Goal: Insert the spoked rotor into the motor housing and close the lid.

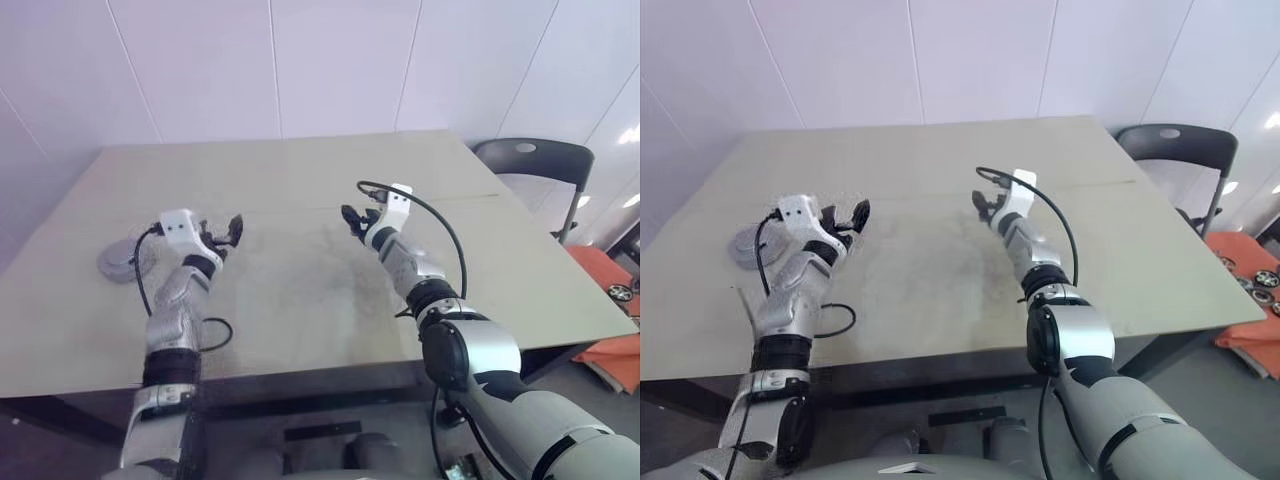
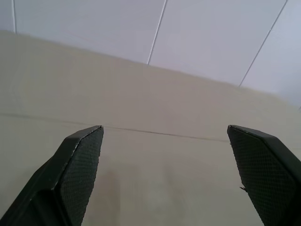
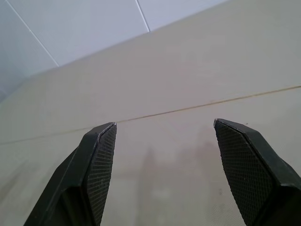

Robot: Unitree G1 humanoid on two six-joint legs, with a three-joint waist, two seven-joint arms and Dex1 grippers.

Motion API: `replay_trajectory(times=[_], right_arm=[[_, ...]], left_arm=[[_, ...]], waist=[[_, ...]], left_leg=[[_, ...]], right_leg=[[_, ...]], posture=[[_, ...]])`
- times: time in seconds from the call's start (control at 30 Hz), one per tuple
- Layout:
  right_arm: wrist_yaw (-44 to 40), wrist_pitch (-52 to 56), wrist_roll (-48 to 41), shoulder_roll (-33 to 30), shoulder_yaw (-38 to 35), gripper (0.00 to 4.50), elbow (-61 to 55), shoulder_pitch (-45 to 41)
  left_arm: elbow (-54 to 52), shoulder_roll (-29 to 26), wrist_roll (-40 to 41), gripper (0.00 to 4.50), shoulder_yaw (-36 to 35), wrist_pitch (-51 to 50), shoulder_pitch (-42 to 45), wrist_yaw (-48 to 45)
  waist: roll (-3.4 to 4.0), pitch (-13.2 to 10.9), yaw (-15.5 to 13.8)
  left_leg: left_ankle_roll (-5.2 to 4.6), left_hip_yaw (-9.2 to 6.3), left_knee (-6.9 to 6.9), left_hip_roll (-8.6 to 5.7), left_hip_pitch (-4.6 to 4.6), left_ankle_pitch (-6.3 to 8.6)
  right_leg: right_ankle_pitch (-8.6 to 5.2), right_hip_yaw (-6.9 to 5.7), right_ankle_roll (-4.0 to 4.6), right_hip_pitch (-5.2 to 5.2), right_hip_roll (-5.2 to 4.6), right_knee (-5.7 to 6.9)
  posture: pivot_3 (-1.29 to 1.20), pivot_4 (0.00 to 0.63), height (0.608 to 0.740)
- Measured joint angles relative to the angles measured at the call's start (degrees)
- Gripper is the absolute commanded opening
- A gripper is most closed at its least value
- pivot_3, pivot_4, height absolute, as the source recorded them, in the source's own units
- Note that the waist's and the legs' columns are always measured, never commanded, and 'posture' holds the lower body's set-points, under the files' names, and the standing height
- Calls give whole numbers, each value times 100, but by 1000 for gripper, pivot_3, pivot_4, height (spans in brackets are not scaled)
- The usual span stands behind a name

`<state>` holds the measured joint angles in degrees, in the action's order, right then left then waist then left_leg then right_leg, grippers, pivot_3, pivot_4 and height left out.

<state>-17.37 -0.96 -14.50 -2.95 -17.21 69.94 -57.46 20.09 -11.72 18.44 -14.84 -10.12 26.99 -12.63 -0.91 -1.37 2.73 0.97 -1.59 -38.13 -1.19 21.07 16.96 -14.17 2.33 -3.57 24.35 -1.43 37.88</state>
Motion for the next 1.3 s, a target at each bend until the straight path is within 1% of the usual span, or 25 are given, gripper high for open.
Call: replay_trajectory(times=[0.27, 0.33, 0.47, 0.73, 1.03, 1.3], right_arm=[[143, -114, 1, 144, 2, 3458, 0, 1], [168, -117, 0, 196, 2, 3458, 0, 3], [169, -128, -18, 264, -6, 3458, 0, 27], [18, -214, -73, 430, -70, 3458, 1, 25], [-248, -214, -192, 729, -128, 3458, 1, -62], [-276, -224, -212, 971, -130, 3458, 20, -141]], left_arm=[[-127, -76, 126, 4480, -42, -471, 278, 208], [-202, -28, 260, 4480, -181, -586, 277, 323], [-675, 106, 609, 4480, -416, -702, 243, 390], [-1335, 400, 854, 4480, -425, -851, -311, 508], [-2111, 397, 1008, 4480, -633, -949, -768, 823], [-2767, 389, 1168, 4480, -769, -1096, -1180, 1055]], waist=[[0, 0, 6], [0, 0, 6], [0, 0, -7], [0, 0, -7], [1, -1, -5], [1, -1, -14]], left_leg=[[0, -1, 0, 1, -1, 0], [0, -1, 0, 2, 0, 0], [1, -1, 0, 1, 4, 1], [1, -1, 0, 1, 2, 0], [1, -1, 0, 2, 2, 0], [1, -2, 1, 2, 3, 1]], right_leg=[[0, 0, 0, 0, -1, 0], [0, 0, 0, 0, -2, -1], [0, 0, 0, 0, -3, -4], [0, 0, 0, 0, -2, -3], [0, 0, 0, 0, -2, -5], [0, -1, 0, 0, -2, -6]], posture=[[0, 0, 740], [0, 0, 740], [0, 0, 740], [0, 0, 740], [0, 0, 740], [0, 0, 740]])
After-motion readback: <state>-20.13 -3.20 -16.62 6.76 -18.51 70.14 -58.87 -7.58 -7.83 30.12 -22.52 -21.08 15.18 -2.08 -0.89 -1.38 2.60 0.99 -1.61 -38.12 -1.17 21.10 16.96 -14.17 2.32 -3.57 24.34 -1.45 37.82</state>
